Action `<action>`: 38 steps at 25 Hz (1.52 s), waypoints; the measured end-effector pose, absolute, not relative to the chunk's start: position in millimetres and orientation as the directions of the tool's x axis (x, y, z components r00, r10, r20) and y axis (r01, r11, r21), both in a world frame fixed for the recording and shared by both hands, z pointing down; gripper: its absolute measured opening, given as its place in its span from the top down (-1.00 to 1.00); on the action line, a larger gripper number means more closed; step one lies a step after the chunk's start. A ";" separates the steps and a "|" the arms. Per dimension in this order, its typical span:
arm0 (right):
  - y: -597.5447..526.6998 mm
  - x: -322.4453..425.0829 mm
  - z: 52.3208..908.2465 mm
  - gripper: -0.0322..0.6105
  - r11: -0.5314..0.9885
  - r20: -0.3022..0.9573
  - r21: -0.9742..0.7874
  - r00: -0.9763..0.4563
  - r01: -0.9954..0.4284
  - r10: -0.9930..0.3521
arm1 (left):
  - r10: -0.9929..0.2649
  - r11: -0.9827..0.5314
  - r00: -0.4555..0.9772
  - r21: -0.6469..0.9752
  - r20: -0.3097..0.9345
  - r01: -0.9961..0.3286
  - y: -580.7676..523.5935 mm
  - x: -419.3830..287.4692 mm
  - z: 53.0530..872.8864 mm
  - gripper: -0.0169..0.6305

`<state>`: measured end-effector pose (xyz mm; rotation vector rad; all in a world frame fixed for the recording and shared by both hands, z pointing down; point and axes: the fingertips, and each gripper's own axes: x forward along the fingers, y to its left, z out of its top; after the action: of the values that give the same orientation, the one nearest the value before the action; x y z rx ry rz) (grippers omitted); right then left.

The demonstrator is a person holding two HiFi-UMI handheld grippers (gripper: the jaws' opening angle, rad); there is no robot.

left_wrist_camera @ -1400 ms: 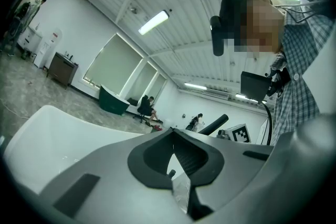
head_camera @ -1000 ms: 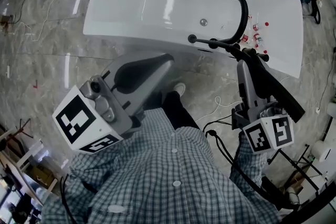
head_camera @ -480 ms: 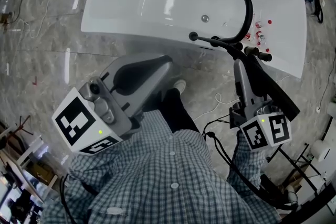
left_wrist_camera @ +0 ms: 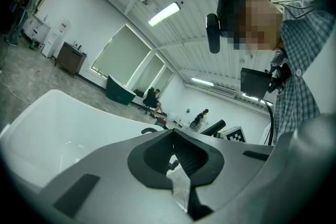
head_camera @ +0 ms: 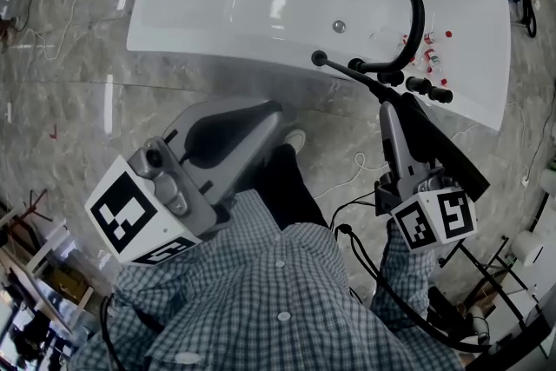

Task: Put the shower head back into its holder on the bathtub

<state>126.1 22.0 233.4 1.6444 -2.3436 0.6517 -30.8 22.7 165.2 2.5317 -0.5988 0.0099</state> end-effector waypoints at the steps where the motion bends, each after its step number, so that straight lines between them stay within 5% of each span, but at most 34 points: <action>1: 21.7 126.4 234.1 0.48 0.281 0.414 -0.232 -0.356 -0.931 -0.838 | -0.414 -0.758 0.901 0.500 0.127 -0.419 23.0 -30.5 166.4 0.92; 38: -19.4 137.0 343.7 0.48 0.256 0.506 -0.289 -0.374 -0.923 -0.778 | -0.414 -0.709 0.886 0.536 0.208 -0.458 -12.0 -17.2 257.3 0.92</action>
<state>137.0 -19.4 343.7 1.5790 -2.2689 0.8014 -17.2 -12.0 257.3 2.4531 -0.6267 0.0958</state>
